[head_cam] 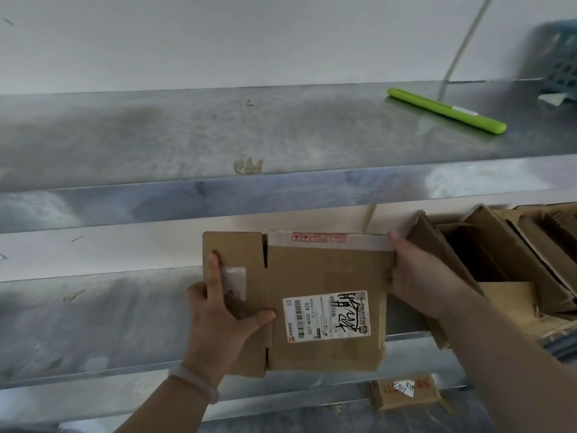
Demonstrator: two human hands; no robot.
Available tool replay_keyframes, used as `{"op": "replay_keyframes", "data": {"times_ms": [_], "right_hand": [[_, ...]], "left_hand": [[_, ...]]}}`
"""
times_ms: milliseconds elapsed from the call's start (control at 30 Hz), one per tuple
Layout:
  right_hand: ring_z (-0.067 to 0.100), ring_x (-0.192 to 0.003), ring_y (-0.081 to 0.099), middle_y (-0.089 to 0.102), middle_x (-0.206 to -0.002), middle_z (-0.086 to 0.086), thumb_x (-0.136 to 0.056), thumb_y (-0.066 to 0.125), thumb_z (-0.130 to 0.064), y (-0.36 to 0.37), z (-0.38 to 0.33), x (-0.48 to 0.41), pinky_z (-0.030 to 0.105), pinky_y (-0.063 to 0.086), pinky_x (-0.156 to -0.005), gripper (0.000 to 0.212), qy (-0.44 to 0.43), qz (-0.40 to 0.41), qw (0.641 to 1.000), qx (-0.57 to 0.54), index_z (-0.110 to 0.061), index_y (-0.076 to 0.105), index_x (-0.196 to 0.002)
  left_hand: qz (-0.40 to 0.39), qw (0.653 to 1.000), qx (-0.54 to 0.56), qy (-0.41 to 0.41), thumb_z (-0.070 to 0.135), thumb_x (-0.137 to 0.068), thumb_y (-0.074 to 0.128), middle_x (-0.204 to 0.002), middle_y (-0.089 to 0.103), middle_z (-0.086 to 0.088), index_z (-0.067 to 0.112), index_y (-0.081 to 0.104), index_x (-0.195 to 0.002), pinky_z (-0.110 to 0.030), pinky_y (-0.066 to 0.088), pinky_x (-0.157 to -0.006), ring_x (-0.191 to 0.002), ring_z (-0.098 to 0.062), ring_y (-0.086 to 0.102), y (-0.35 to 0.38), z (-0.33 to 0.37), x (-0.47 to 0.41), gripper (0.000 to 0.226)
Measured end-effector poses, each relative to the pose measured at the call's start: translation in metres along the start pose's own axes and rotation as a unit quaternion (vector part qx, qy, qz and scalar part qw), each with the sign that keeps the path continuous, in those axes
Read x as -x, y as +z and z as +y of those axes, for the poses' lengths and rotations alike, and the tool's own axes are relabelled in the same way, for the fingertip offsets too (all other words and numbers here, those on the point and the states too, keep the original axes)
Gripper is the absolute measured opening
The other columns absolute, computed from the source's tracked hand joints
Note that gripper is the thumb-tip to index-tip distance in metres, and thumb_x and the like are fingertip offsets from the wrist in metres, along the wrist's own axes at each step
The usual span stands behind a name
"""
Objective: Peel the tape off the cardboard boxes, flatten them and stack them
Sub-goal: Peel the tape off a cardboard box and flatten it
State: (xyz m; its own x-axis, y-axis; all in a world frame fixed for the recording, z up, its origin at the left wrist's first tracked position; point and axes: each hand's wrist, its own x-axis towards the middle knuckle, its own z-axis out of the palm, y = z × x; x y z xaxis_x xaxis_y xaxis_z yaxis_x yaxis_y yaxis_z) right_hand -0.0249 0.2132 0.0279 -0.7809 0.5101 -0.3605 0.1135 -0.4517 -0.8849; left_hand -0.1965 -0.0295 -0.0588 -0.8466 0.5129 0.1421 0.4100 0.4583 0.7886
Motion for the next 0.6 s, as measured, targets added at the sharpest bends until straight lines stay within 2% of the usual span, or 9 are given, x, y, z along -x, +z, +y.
{"op": "replay_keyframes", "data": {"times_ms": [67, 133, 200, 233, 267, 333, 467, 533, 600], "right_hand": [[0.015, -0.102, 0.066, 0.064, -0.124, 0.005, -0.082, 0.069, -0.037, 0.001, 0.028, -0.007, 0.033, 0.051, -0.09, 0.061, -0.004, 0.046, 0.982, 0.182, -0.024, 0.044, -0.136], [0.007, -0.094, 0.059, 0.055, -0.126, -0.002, -0.08, 0.079, -0.023, 0.006, 0.054, -0.013, 0.03, 0.053, -0.084, 0.096, 0.022, 0.099, 0.942, 0.319, -0.039, 0.013, -0.148], [0.017, -0.114, 0.056, 0.039, -0.146, 0.003, -0.077, 0.081, -0.023, 0.009, 0.085, -0.019, 0.04, 0.049, -0.095, 0.118, 0.007, 0.124, 0.91, 0.396, -0.048, -0.011, -0.147], [0.022, -0.13, 0.045, 0.025, -0.155, 0.002, -0.076, 0.082, -0.029, 0.011, 0.098, -0.022, 0.044, 0.042, -0.105, 0.122, -0.011, 0.124, 0.88, 0.459, -0.047, -0.017, -0.147], [0.024, -0.141, 0.03, 0.01, -0.159, -0.001, -0.077, 0.08, -0.037, 0.01, 0.113, -0.027, 0.045, 0.032, -0.112, 0.122, -0.023, 0.114, 0.844, 0.524, -0.043, -0.019, -0.148], [0.028, -0.146, 0.013, -0.008, -0.159, -0.002, -0.083, 0.07, -0.05, 0.008, 0.136, -0.036, 0.044, 0.018, -0.119, 0.112, -0.011, 0.092, 0.794, 0.601, -0.034, -0.017, -0.151], [0.027, -0.148, 0.003, -0.012, -0.16, 0.007, -0.092, 0.042, -0.063, 0.002, 0.159, -0.052, 0.042, 0.008, -0.12, 0.088, 0.006, 0.059, 0.713, 0.699, -0.027, -0.008, -0.155], [0.026, -0.15, -0.005, -0.012, -0.162, 0.007, -0.094, 0.025, -0.067, 0.002, 0.162, -0.054, 0.042, 0.002, -0.12, 0.078, 0.001, 0.052, 0.689, 0.723, -0.029, -0.003, -0.155], [0.026, -0.15, -0.008, -0.01, -0.163, 0.009, -0.087, 0.008, -0.069, 0.003, 0.168, -0.057, 0.039, -0.003, -0.12, 0.08, -0.047, 0.073, 0.66, 0.746, -0.028, 0.004, -0.156]], "left_hand": [[-0.032, 0.998, -0.028, -0.038, 0.049, -0.06, 0.085, -0.113, 0.02, 0.006, 0.057, -0.019, -0.139, -0.036, 0.04, -0.097, -0.099, -0.015, 0.039, 0.007, -0.003, 0.0, 0.131], [-0.062, 0.993, -0.07, -0.075, 0.057, -0.063, 0.08, -0.118, 0.022, 0.004, 0.054, -0.02, -0.141, -0.042, 0.041, -0.1, -0.103, -0.02, 0.043, 0.015, -0.012, -0.001, 0.127], [-0.09, 0.983, -0.102, -0.126, 0.065, -0.062, 0.076, -0.138, 0.019, -0.004, 0.054, -0.022, -0.14, -0.045, 0.04, -0.103, -0.121, -0.032, 0.044, 0.022, -0.022, -0.005, 0.126], [-0.104, 0.976, -0.114, -0.151, 0.067, -0.062, 0.074, -0.145, 0.014, -0.008, 0.053, -0.022, -0.141, -0.046, 0.039, -0.105, -0.127, -0.035, 0.04, 0.025, -0.027, -0.007, 0.125], [-0.115, 0.971, -0.126, -0.169, 0.068, -0.062, 0.073, -0.147, 0.01, -0.009, 0.05, -0.02, -0.143, -0.045, 0.038, -0.105, -0.13, -0.037, 0.038, 0.029, -0.032, -0.008, 0.124], [-0.129, 0.961, -0.166, -0.177, 0.072, -0.065, 0.067, -0.147, 0.006, -0.009, 0.046, -0.017, -0.146, -0.044, 0.037, -0.107, -0.133, -0.037, 0.033, 0.035, -0.041, -0.007, 0.12], [-0.15, 0.936, -0.283, -0.147, 0.084, -0.072, 0.043, -0.151, -0.005, -0.012, 0.038, -0.014, -0.149, -0.047, 0.026, -0.113, -0.14, -0.036, 0.014, 0.046, -0.056, 0.0, 0.106], [-0.152, 0.925, -0.329, -0.115, 0.084, -0.077, 0.03, -0.155, -0.005, -0.011, 0.03, -0.005, -0.152, -0.046, 0.015, -0.117, -0.143, -0.034, 0.006, 0.05, -0.066, 0.001, 0.099], [-0.151, 0.916, -0.37, -0.046, 0.08, -0.081, 0.018, -0.159, 0.002, -0.011, 0.027, 0.01, -0.153, -0.045, 0.004, -0.119, -0.146, -0.033, 0.004, 0.052, -0.071, 0.0, 0.09]]}}
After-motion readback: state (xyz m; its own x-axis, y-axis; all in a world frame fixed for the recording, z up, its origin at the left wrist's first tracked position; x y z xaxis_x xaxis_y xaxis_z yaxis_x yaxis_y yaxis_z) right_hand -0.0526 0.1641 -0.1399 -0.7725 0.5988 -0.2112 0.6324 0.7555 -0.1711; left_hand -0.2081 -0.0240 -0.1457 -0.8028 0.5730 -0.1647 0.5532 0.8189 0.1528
